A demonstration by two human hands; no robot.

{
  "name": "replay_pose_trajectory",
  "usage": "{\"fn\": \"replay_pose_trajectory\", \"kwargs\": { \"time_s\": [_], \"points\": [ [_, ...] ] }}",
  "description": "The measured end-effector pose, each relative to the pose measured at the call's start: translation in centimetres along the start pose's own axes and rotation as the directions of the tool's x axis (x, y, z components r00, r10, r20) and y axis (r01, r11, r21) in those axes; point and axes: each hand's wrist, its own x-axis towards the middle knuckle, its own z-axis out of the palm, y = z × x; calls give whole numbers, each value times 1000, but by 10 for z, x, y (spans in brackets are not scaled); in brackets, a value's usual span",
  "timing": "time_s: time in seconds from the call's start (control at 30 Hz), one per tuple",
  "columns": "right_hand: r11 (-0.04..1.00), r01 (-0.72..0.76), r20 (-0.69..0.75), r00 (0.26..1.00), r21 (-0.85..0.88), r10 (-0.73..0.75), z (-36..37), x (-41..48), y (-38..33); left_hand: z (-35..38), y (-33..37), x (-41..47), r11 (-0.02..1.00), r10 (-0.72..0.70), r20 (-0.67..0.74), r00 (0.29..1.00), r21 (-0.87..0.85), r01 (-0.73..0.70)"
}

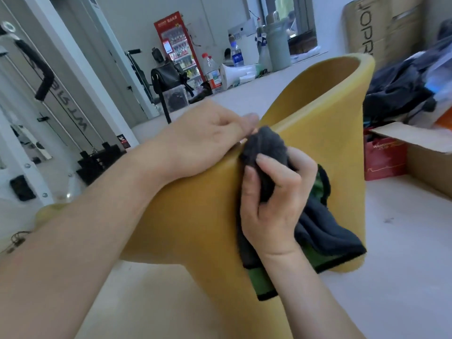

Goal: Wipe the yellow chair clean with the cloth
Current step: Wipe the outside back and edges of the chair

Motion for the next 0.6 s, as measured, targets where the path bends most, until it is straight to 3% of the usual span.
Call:
{"fn": "replay_pose_trajectory", "kwargs": {
  "time_s": [0.1, 0.2, 0.27, 0.37, 0.43, 0.5, 0.53, 0.6],
  "points": [
    [939, -339, -119, 931, 65, 345, -10, 1, 37, 4, 2, -6, 998, 9, -8, 1000, 69, -8],
    [735, -666, -145, 721, 127, 678, -22, 37, 65, 4, 11, -3, 993, -30, -5, 1000, 113, 31],
    [726, -670, -141, 713, 152, 687, -24, 38, 44, 6, 12, -1, 991, -48, -35, 998, 121, 51],
    [883, -415, 18, 907, 221, 421, -14, 1, -24, 10, 12, -1, 994, -41, -126, 991, 93, 53],
    [943, -269, 56, 963, 197, 263, -12, -1, -27, 13, 13, -2, 995, -30, -155, 987, 92, 45],
    [921, -371, -76, 921, 118, 381, -17, 26, 28, 12, 15, -4, 996, -57, -146, 988, 55, 66],
    [864, -498, -162, 849, 74, 503, -21, 45, 56, 11, 17, -3, 996, -69, -131, 989, 47, 76],
    [751, -658, -191, 732, 45, 653, -31, 63, 89, 11, 21, -1, 995, -75, -107, 991, 57, 81]
  ]
}}
